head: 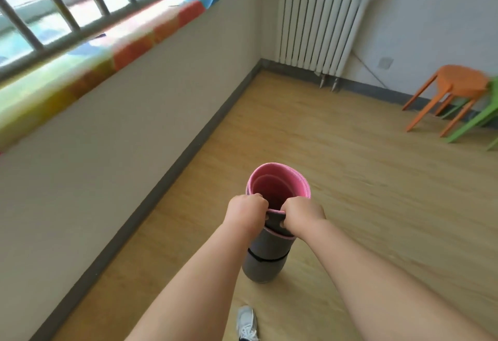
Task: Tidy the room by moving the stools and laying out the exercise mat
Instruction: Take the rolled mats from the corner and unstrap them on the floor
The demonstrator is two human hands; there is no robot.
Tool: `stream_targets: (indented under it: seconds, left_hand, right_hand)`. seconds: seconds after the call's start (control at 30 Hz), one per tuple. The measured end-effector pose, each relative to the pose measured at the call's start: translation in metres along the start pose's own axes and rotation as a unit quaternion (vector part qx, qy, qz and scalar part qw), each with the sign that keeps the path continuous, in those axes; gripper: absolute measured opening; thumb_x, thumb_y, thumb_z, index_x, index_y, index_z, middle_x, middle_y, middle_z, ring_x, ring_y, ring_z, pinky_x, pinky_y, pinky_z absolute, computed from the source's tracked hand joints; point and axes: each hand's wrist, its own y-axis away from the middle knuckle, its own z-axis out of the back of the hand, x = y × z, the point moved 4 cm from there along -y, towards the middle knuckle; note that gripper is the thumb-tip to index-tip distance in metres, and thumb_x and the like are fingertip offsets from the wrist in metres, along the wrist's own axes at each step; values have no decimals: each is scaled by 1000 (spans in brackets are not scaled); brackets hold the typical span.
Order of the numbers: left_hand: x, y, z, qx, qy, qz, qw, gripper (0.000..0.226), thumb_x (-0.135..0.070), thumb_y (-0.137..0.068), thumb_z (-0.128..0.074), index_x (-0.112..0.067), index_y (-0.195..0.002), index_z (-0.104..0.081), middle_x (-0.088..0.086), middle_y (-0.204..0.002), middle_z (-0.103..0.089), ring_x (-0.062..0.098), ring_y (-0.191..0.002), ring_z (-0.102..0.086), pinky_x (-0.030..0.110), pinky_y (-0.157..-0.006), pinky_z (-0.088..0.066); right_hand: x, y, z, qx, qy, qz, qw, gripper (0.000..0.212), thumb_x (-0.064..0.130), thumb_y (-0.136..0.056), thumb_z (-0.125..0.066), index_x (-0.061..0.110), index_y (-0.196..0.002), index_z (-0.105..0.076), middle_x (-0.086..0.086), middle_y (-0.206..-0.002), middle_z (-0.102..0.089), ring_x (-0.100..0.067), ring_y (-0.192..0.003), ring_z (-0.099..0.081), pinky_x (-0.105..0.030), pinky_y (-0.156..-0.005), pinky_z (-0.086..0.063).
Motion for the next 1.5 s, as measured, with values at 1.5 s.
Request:
stream_targets:
  seconds: [1.5]
  left_hand:
    - [99, -667, 194, 34, -119, -225, 967, 20, -9, -90, -50, -13, -106, -62, 4, -104, -64, 28, -87, -63, 33, -63, -43]
  right_hand:
    - [-120, -528, 299, -62, -346, -267, 897, 7, 32, -82, -68, 28, -88, -70, 1, -84, -70, -25, -80, -65, -30, -70, -50]
